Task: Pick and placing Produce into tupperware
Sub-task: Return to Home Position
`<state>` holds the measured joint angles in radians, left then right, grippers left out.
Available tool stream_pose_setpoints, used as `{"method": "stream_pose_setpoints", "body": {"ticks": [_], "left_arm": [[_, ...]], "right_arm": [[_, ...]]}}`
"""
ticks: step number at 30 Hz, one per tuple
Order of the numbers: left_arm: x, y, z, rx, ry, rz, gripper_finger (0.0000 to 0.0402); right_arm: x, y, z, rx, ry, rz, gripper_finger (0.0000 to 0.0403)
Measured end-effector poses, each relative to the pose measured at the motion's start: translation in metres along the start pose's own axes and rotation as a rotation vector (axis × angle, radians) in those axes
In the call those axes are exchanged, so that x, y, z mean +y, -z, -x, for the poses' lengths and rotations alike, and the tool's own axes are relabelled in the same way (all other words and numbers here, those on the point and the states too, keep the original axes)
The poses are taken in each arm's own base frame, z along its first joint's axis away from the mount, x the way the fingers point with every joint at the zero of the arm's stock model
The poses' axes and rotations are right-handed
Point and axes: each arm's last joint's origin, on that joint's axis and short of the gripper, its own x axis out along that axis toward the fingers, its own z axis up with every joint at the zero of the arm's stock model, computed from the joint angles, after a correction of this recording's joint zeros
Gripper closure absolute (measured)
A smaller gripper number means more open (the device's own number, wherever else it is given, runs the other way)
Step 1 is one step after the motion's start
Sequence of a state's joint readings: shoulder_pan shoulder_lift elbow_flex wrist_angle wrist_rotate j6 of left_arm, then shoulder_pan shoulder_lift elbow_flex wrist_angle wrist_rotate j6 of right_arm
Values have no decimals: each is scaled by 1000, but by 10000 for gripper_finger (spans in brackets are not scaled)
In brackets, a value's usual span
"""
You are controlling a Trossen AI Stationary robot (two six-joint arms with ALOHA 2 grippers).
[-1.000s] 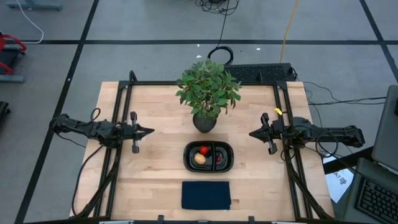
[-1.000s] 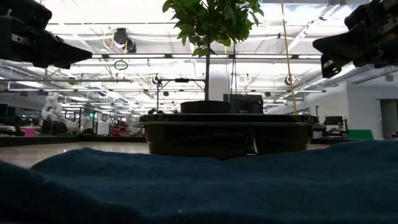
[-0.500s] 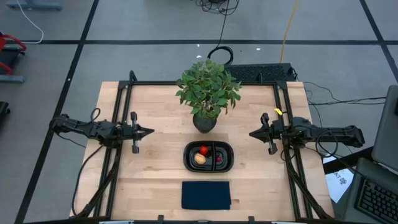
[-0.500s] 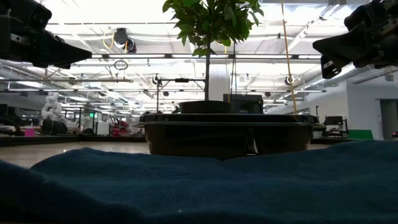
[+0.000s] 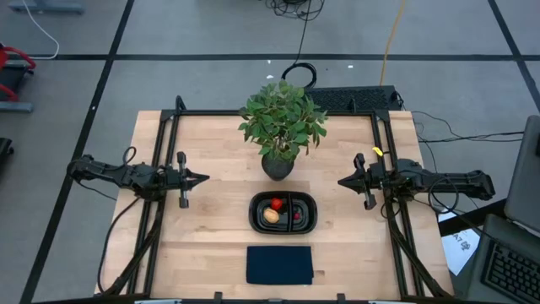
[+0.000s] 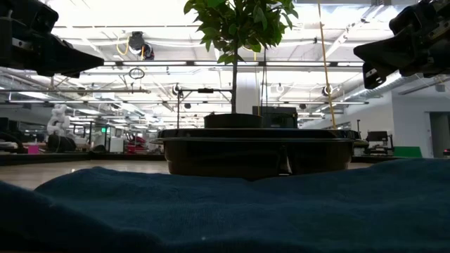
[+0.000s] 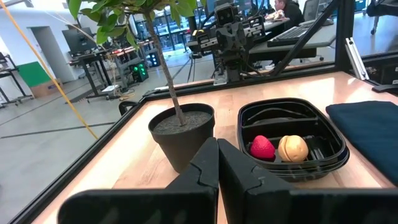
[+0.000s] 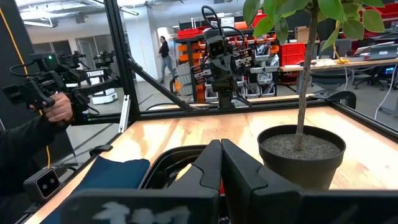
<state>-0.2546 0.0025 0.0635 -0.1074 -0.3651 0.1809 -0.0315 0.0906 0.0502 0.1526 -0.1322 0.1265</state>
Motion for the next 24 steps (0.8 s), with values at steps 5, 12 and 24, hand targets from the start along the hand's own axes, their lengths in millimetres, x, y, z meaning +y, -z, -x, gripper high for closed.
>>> {"method": "stream_pose_setpoints", "body": {"ticks": [5,12,24], "left_arm": [[0,0,0,0,0,0,401],[0,0,0,0,0,11,391],[0,0,0,1,0,10,387]], "right_arm": [[0,0,0,0,0,0,403],[0,0,0,0,0,7,403],[0,0,0,0,0,11,403]]}}
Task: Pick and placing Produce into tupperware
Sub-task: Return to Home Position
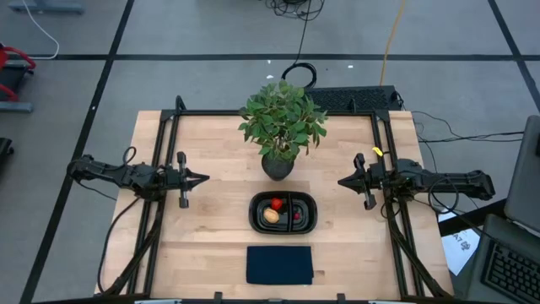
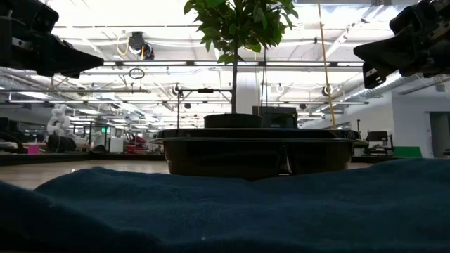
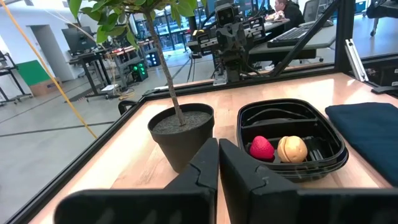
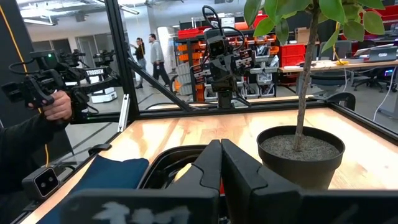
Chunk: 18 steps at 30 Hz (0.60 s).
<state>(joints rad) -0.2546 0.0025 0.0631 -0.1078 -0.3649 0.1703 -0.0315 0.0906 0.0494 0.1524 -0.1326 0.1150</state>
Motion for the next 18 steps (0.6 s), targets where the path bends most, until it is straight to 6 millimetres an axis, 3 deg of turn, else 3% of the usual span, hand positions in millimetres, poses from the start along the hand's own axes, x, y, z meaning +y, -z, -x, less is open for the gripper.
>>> {"method": "stream_pose_setpoints", "body": {"ticks": [5,18], "left_arm": [[0,0,0,0,0,-4,400],[0,0,0,0,0,-6,384]], "right_arm": [[0,0,0,-2,0,0,403],[0,-4,0,-39,-5,-24,403]]}}
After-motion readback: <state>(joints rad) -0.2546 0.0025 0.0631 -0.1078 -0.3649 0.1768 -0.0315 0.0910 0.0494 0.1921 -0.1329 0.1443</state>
